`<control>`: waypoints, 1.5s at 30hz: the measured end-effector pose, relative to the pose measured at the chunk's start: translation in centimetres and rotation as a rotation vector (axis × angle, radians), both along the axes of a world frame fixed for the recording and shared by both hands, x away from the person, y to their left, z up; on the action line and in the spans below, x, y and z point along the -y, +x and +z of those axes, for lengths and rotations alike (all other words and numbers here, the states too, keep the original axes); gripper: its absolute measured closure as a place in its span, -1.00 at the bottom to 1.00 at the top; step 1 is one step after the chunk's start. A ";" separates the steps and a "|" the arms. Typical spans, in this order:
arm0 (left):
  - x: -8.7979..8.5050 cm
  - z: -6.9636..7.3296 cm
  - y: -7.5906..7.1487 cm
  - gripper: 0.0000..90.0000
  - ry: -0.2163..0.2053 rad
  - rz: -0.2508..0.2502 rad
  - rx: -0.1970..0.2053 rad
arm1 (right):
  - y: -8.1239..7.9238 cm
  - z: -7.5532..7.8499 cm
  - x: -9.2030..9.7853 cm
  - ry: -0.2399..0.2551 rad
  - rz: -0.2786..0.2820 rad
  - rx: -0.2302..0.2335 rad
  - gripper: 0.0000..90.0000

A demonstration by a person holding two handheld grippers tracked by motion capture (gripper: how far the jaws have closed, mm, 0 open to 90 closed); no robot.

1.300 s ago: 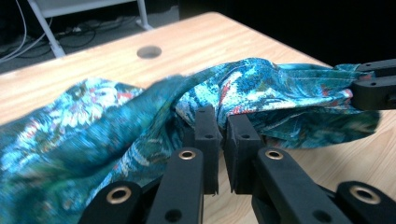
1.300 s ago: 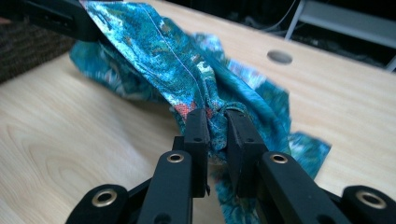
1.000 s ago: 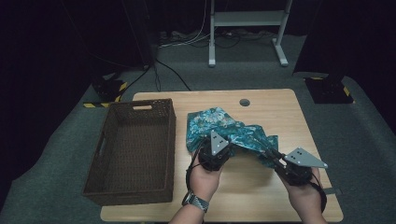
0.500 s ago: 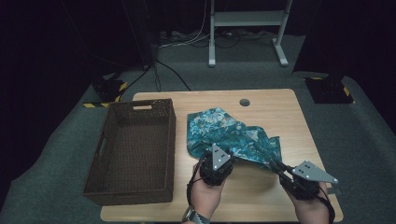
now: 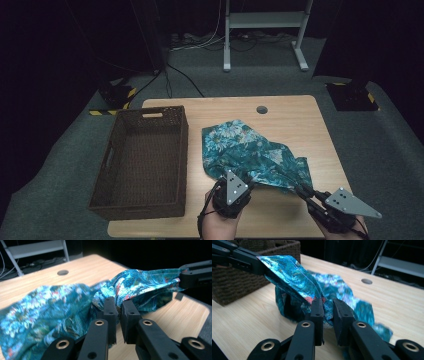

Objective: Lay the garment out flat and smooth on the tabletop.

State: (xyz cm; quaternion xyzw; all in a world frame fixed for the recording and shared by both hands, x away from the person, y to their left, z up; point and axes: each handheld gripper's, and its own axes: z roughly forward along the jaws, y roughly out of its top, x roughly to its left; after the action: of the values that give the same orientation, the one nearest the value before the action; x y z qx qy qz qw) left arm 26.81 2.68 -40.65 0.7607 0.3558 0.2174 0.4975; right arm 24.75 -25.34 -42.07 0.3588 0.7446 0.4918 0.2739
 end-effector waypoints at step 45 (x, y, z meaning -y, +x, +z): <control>0.7 -7.7 12.5 -0.22 0.148 0.108 -0.234 | 13.7 -6.1 1.8 -0.048 -0.203 -0.234 0.05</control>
State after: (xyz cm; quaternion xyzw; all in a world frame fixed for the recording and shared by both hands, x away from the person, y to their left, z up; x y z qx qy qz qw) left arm 39.31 2.01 -48.39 0.7952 0.4347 0.1795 0.3828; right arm 38.45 -27.12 -48.21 0.4803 0.7429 0.3985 0.2421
